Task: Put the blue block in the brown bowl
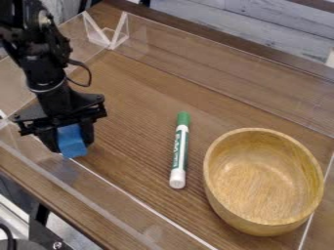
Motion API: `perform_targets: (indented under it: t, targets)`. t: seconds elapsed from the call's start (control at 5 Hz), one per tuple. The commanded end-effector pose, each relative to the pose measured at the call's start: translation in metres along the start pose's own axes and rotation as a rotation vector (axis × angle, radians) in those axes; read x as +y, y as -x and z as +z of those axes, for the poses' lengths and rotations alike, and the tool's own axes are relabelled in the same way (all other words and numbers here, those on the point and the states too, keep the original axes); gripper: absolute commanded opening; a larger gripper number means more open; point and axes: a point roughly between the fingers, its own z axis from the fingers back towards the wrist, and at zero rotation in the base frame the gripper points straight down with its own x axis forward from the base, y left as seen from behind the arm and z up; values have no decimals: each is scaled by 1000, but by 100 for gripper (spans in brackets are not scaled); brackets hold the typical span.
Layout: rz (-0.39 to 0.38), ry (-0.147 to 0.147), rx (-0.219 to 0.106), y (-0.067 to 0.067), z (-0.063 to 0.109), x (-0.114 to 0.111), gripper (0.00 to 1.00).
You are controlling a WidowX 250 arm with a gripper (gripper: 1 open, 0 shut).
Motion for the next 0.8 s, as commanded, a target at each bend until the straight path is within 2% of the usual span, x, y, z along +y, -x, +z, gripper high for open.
perform_targets:
  t: [0.0,0.4,0.6]
  targets:
    - [-22,7,-66,-11,20,-6,0]
    - [-40,-11,-65,-6,40,-13,0]
    - [-49,-11,-63,-1,50,-18,0]
